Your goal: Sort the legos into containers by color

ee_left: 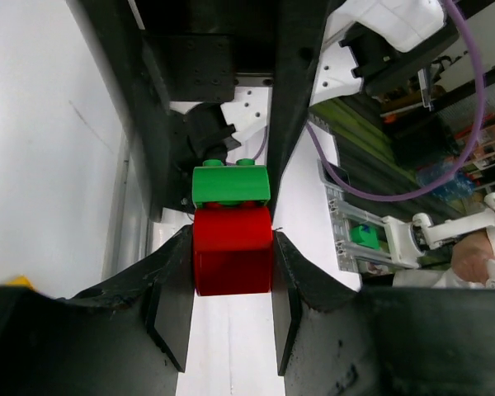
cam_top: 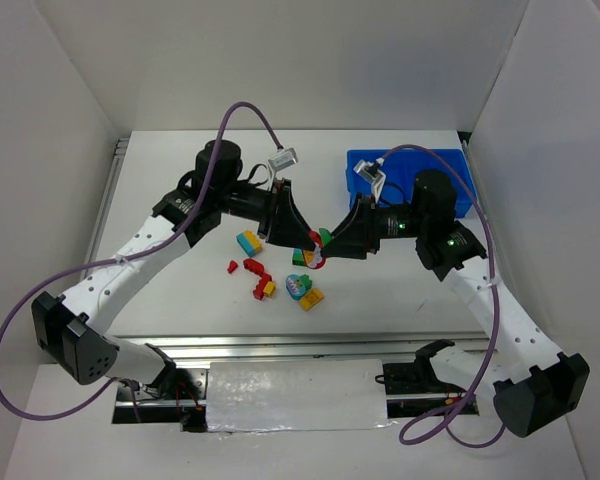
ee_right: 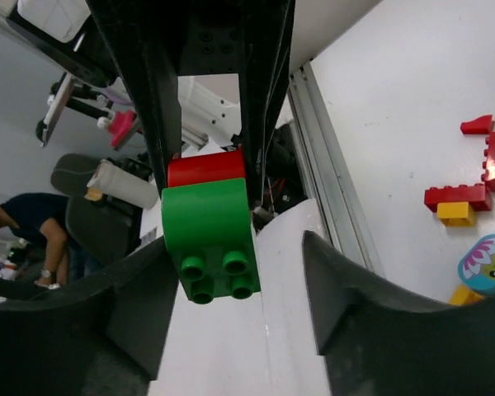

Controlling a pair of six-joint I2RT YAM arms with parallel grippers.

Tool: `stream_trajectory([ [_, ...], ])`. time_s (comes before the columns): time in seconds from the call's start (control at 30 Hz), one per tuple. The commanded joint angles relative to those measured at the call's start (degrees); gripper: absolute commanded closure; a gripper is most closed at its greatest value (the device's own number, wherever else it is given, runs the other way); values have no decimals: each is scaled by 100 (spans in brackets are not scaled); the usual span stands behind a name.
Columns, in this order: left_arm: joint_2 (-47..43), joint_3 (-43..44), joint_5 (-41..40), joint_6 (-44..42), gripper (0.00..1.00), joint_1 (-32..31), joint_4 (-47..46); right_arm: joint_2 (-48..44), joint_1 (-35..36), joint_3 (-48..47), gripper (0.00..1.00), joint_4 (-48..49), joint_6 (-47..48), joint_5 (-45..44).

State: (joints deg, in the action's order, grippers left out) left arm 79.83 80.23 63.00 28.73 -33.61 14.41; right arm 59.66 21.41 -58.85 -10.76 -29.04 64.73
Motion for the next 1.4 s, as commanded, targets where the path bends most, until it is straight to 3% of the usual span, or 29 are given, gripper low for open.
stream_trajectory([
  [0.0,-108,11,230,142,100,-23,-536,-77,30,23,50,548,-75,154],
  [0.03,-100,2,221,115,100,-23,-510,-86,39,40,62,610,-102,198],
  [0.07,-82,-7,204,98,100,-23,-475,-86,39,32,83,637,-93,224],
  [0.1,-73,2,143,2,100,-23,-344,-86,30,14,98,559,-67,190],
  [0.13,-56,11,107,-60,100,-23,-256,-103,30,-4,100,480,46,146],
  [0.27,-73,81,-226,-551,100,20,236,-95,-206,110,100,330,196,84],
  [0.4,-82,73,-341,-702,100,257,413,28,-943,313,100,330,249,67],
  [0.6,-38,90,-473,-632,100,828,176,606,-1516,-195,100,-408,512,-1172],
  [0.7,128,386,-1164,-833,100,882,630,1177,-1640,-897,100,-1189,505,-2740],
  [0.73,190,502,-1890,-947,100,882,859,1319,-1649,-1057,100,-1356,374,-4434],
  [0.8,322,757,-2440,-1044,100,882,1440,1931,-1745,-1695,100,-1997,-256,-6114],
  [0.9,235,741,-3047,-1133,100,873,1723,3031,-2097,-2767,100,-2798,-515,-7323],
  [1.07,-178,547,-3732,-1133,100,873,1916,4437,-2930,-3957,100,-3414,-454,-7616],
  [1.37,-266,371,-3831,-940,100,891,2215,5573,-3749,-5591,100,-3906,-85,-6983],
])
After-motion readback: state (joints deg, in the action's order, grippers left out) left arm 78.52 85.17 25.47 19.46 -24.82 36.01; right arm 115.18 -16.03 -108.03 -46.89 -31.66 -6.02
